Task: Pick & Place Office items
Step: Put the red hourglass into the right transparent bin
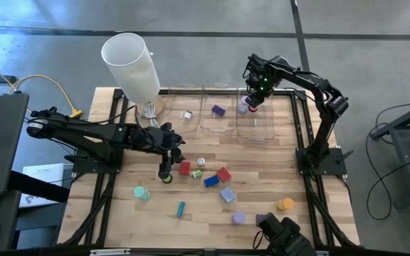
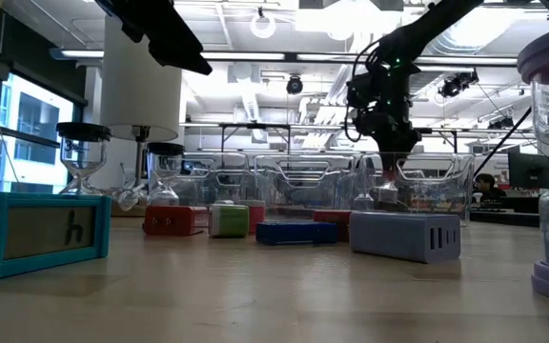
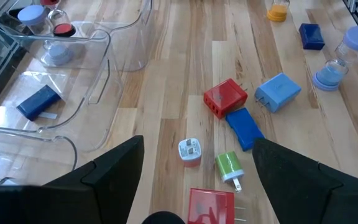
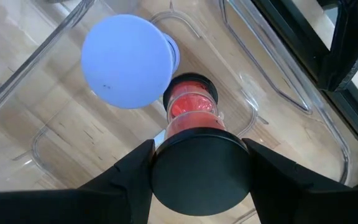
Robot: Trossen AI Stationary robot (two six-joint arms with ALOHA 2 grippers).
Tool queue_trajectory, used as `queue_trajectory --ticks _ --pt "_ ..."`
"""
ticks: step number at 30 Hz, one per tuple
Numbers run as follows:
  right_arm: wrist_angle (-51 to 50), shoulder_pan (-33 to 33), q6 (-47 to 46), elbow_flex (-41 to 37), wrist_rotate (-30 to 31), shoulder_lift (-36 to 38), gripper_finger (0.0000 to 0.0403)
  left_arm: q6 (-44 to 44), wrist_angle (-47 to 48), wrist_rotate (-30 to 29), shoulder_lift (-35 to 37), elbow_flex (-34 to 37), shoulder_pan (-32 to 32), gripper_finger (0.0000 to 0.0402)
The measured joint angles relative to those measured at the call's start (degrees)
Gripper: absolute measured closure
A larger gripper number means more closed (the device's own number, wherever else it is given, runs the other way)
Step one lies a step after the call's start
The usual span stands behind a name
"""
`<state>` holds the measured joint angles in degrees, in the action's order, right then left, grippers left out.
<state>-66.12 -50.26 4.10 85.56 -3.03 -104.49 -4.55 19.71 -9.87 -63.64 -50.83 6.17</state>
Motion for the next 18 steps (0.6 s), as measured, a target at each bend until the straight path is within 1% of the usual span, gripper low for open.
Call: queue_trajectory --ticks 5,12,18 --pt "0.22 0.0 0.0 -1.03 0.0 0.0 0.0204 -0.25 0.02 0.02 0.0 0.0 0.0 0.0108" --pt "2.95 0.02 0.42 -5.86 0.49 0.22 0.0204 -0.27 0.02 0.02 0.0 0.0 0.0 0.0108" --pt "3.89 0.09 0.63 -6.49 0.41 0.3 0.0204 -0.22 0.02 0.02 0.0 0.0 0.0 0.0108"
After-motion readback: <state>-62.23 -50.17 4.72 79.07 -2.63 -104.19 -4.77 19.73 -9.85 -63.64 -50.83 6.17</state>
